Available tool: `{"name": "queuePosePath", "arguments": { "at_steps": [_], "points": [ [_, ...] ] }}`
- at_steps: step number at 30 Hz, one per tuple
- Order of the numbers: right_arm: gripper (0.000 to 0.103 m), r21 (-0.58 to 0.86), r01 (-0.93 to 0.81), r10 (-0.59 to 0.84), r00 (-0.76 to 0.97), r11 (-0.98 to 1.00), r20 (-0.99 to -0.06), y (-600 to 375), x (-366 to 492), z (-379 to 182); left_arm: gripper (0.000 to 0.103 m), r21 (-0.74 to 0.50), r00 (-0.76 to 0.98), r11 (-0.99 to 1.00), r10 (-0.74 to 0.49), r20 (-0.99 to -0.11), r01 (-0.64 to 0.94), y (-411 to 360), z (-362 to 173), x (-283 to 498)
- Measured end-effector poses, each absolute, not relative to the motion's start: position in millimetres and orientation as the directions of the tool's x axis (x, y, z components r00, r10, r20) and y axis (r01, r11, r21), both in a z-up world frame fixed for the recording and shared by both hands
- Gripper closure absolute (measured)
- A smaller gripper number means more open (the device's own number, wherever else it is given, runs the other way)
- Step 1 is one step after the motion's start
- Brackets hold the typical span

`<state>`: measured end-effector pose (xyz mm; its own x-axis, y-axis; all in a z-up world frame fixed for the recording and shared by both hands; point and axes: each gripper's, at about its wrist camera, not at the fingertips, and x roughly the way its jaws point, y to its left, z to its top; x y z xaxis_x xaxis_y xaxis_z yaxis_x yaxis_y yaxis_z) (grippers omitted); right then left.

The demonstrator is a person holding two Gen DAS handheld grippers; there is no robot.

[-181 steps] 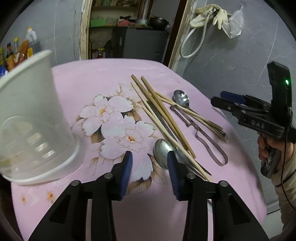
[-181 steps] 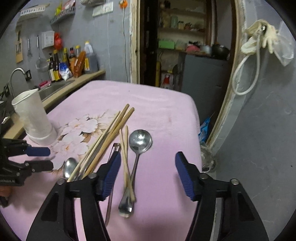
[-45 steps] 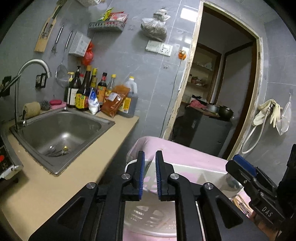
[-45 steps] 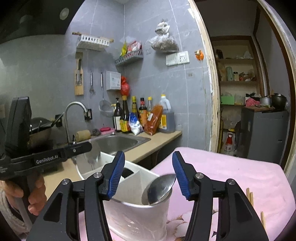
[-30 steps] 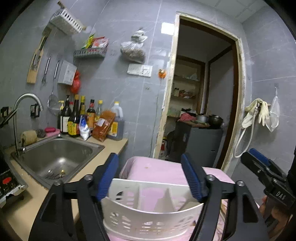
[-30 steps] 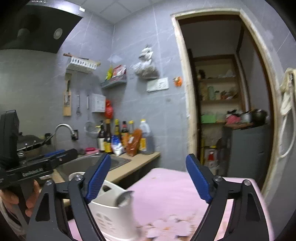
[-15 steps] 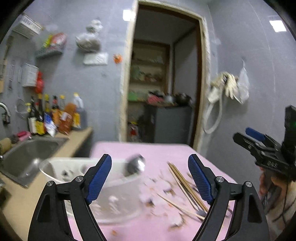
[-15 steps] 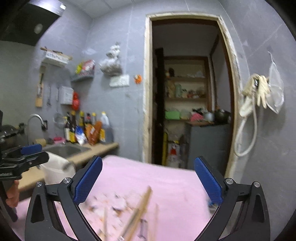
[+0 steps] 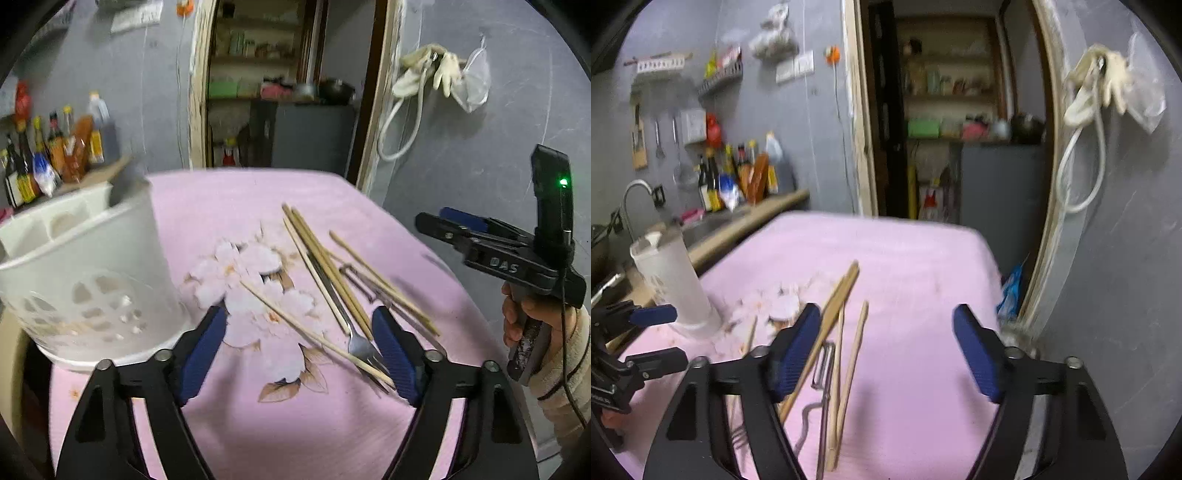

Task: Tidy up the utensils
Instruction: 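Move the right gripper back over the chopsticks on the table, then close the right gripper on a single wooden chopstick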

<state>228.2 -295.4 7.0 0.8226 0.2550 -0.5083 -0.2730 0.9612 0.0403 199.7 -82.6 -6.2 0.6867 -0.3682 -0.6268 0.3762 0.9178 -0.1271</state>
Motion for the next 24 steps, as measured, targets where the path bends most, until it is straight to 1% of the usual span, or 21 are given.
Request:
{"name": "queuePosePath", "arguments": {
  "at_steps": [2,5,6,8,12,15,17,21,24],
  "points": [
    [0.048,0.042,-0.29,0.263,0.788,0.956,-0.557,-292,239,-2,0.043,-0.161,0.647,0.915,-0.377,-0.663,0.369,-82,-12,210],
    [0.059,0.044,-0.31,0.27,0.739,0.95,-0.617,-286,254,-16,0.055,-0.201,0.6,0.915,-0.383,-0.702,0.349,-82,-21,223],
    [0.061,0.053,-0.317,0.276,0.719,0.947,-0.638,-284,260,-21,0.059,-0.207,0.588,0.915,-0.383,-0.713,0.345,-83,-24,227],
    [0.067,0.081,-0.331,0.298,0.683,0.94,-0.667,-281,269,-27,0.065,-0.219,0.561,0.916,-0.381,-0.735,0.336,-85,-28,235],
    [0.071,0.087,-0.351,0.305,0.631,0.932,-0.713,-270,284,-33,0.071,-0.25,0.521,0.916,-0.386,-0.761,0.313,-84,-36,248],
    [0.075,0.084,-0.353,0.293,0.594,0.932,-0.749,-266,296,-38,0.074,-0.274,0.509,0.916,-0.392,-0.767,0.293,-82,-39,255],
    [0.079,0.085,-0.348,0.282,0.57,0.934,-0.772,-264,303,-42,0.074,-0.284,0.505,0.915,-0.396,-0.767,0.286,-80,-39,258],
    [0.08,0.072,-0.343,0.26,0.543,0.937,-0.799,-260,313,-46,0.076,-0.309,0.495,0.913,-0.404,-0.769,0.265,-80,-40,264],
    [0.08,0.038,-0.349,0.231,0.532,0.936,-0.815,-255,318,-48,0.086,-0.336,0.469,0.906,-0.421,-0.776,0.258,-81,-42,268]
  ]
}}
